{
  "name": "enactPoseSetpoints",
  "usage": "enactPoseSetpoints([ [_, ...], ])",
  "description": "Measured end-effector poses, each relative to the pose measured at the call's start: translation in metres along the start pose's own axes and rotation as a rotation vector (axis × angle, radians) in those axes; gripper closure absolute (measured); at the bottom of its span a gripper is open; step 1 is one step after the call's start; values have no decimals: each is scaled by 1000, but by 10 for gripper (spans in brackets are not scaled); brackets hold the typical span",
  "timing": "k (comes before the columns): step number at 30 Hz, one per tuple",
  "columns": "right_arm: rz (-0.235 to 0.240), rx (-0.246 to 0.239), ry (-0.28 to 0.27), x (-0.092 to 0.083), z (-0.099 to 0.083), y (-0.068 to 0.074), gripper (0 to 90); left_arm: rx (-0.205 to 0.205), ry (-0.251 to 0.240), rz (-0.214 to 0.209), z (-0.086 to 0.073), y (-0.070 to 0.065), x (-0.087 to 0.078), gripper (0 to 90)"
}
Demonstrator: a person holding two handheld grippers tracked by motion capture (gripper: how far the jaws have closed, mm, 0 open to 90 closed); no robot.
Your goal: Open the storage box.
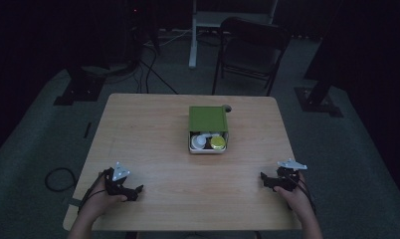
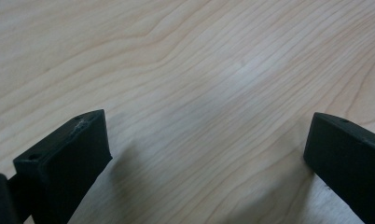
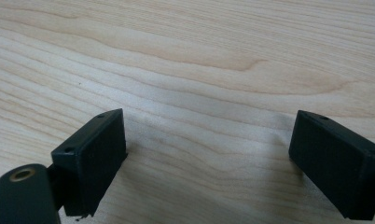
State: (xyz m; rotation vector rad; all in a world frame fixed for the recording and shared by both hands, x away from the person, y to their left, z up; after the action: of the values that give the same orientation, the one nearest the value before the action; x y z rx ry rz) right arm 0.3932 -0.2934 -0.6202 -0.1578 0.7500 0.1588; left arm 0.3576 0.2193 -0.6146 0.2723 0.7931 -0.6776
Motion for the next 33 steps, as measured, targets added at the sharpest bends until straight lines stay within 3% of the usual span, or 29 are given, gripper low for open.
enactPoseSetpoints([
  [13,0,0,0,0,0,0,105,124,-10,-4,30,-18,14,6],
  [33,0,0,0,0,0,0,105,241,-28,-10,59,-41,31,6],
])
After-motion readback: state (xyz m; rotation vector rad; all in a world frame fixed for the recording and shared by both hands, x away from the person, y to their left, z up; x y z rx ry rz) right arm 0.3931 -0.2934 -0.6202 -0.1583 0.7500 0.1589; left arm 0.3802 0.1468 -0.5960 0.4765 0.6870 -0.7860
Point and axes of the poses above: each handheld gripper's, and its own axes: x roughly forward along the jaws, z roughly out of its top, y roughly to its left, the point moved 10 cm from there along x, roughly forward along the jaws, and after that the axes turned 8 degrees about -z, right-handed, at the moved point
